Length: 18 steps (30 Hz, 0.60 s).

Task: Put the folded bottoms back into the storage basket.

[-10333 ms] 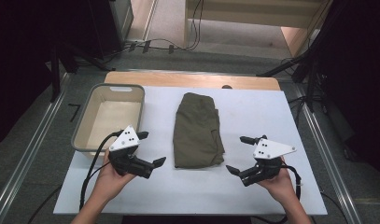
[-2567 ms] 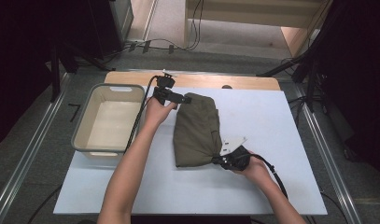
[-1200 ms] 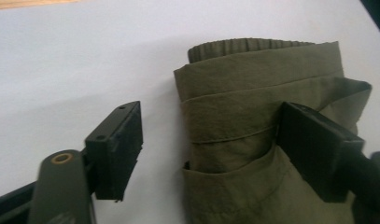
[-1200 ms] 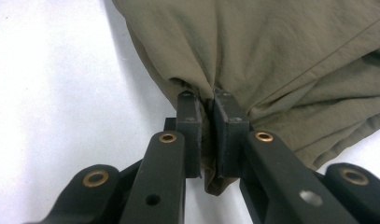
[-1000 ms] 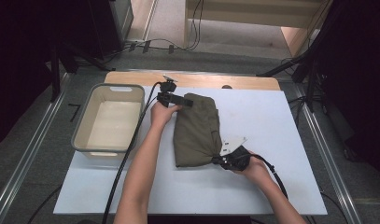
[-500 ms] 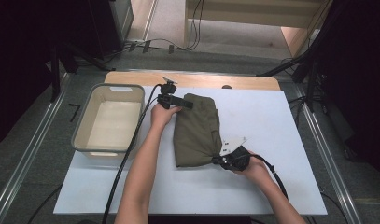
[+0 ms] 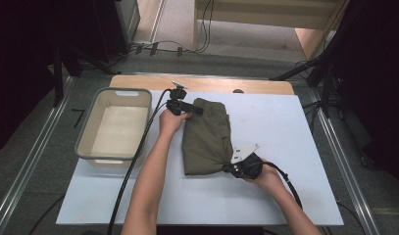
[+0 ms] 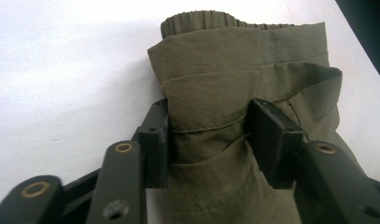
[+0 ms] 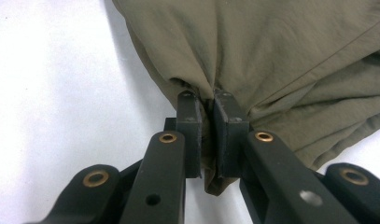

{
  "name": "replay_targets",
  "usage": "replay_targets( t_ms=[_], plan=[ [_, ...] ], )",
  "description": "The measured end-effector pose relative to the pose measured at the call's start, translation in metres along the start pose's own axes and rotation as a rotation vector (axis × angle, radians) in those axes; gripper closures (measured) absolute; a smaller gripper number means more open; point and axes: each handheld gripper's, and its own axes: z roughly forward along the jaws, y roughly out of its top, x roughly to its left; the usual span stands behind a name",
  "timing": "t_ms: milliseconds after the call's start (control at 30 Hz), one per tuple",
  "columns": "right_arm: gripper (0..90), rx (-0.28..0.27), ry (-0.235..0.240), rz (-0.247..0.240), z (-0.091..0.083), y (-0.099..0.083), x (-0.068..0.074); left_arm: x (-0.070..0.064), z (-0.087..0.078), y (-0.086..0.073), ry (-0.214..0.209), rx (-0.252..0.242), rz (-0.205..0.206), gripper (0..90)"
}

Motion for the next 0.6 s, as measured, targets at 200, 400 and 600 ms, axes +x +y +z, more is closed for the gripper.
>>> replay_targets(
  t_ms=[200, 400, 600],
  plan=[
    [80.3, -0.001, 0.0, 0.001, 0.0001, -0.0001, 0.0, -0.0039, -0.0005, 0.0007, 0.012, -0.002, 0.014, 64.1],
    [80.9, -0.001, 0.002, 0.01, 0.0001, -0.0002, -0.0004, -0.0062, -0.0014, 0.0006, 0.021, -0.008, 0.03, 67.5],
    [82.2, 0.002, -0.001, 0.013, 0.0, 0.0002, -0.0001, -0.008, -0.0019, -0.0001, 0.03, -0.015, 0.047, 67.8]
  ],
)
